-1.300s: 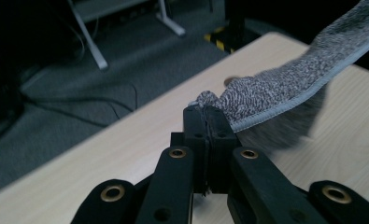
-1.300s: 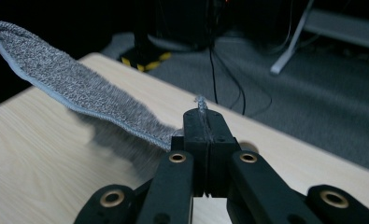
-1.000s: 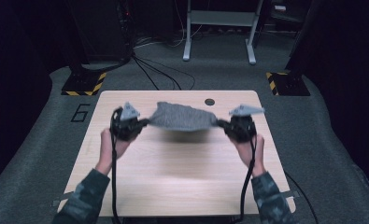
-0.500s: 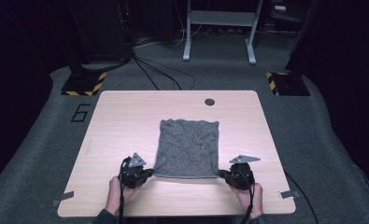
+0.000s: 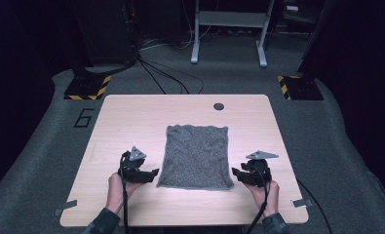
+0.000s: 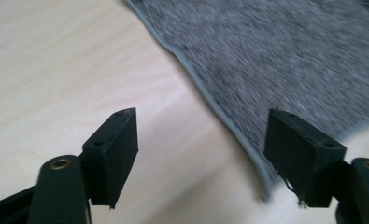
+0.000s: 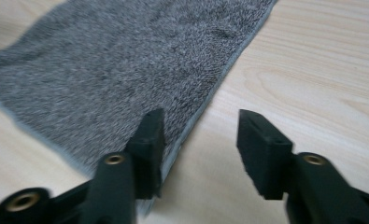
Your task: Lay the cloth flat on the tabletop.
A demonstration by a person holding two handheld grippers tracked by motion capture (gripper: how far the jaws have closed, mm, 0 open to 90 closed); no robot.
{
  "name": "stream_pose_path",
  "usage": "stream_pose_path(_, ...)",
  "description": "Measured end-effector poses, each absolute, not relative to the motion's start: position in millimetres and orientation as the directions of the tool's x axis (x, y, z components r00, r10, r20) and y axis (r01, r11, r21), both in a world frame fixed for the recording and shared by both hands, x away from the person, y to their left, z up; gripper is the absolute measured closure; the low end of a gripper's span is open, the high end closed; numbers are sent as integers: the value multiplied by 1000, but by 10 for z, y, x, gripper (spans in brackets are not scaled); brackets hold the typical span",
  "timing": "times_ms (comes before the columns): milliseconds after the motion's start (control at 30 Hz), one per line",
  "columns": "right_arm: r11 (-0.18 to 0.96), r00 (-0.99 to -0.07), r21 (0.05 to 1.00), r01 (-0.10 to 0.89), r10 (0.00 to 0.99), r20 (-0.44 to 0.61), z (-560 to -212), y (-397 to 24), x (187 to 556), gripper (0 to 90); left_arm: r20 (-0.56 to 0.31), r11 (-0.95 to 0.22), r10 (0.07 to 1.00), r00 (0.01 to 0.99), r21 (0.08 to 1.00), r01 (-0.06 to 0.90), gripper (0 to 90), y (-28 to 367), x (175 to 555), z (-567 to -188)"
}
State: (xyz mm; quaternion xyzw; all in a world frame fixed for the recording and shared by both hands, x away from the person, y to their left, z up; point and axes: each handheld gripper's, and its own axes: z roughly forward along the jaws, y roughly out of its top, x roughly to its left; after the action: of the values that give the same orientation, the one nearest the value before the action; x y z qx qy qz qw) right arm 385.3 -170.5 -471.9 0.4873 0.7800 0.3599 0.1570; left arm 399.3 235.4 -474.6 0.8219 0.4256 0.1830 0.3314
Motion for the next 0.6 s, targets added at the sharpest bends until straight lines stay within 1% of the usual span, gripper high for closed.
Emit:
stream_pose_path(133, 289, -466, 674, 680, 880, 93, -4853, -1539, 3992, 379, 42, -454, 814, 580, 667, 590, 222, 2202, 4123, -4854)
stream_pose_path(167, 305, -472, 673, 673, 879, 74, -4892, -1527, 4017, 373, 50, -461, 813, 579, 663, 590, 213, 2173, 4137, -4898)
stream_pose_path(233, 299, -471, 661, 688, 877, 93, -4965, -1517, 4055, 312, 65, -479, 811, 581, 645, 596, 204, 2143, 4141, -4959)
stream_pose_path(333, 299, -459, 637, 711, 883, 98, -5040, -1529, 4088, 249, 85, -493, 811, 579, 632, 598, 191, 2134, 4126, -5021)
stream_pose_path(367, 302, -455, 635, 711, 886, 88, -5053, -1534, 4092, 236, 83, -495, 811, 579, 626, 603, 187, 2134, 4118, -5034)
stream_pose_path(467, 326, -449, 632, 703, 893, 39, -5085, -1551, 4118, 215, 110, -516, 808, 579, 607, 605, 178, 2118, 4098, -5071)
stream_pose_path(600, 322, -437, 626, 711, 899, 34, -5128, -1586, 4142, 211, 126, -524, 806, 579, 607, 597, 174, 2100, 4041, -5103)
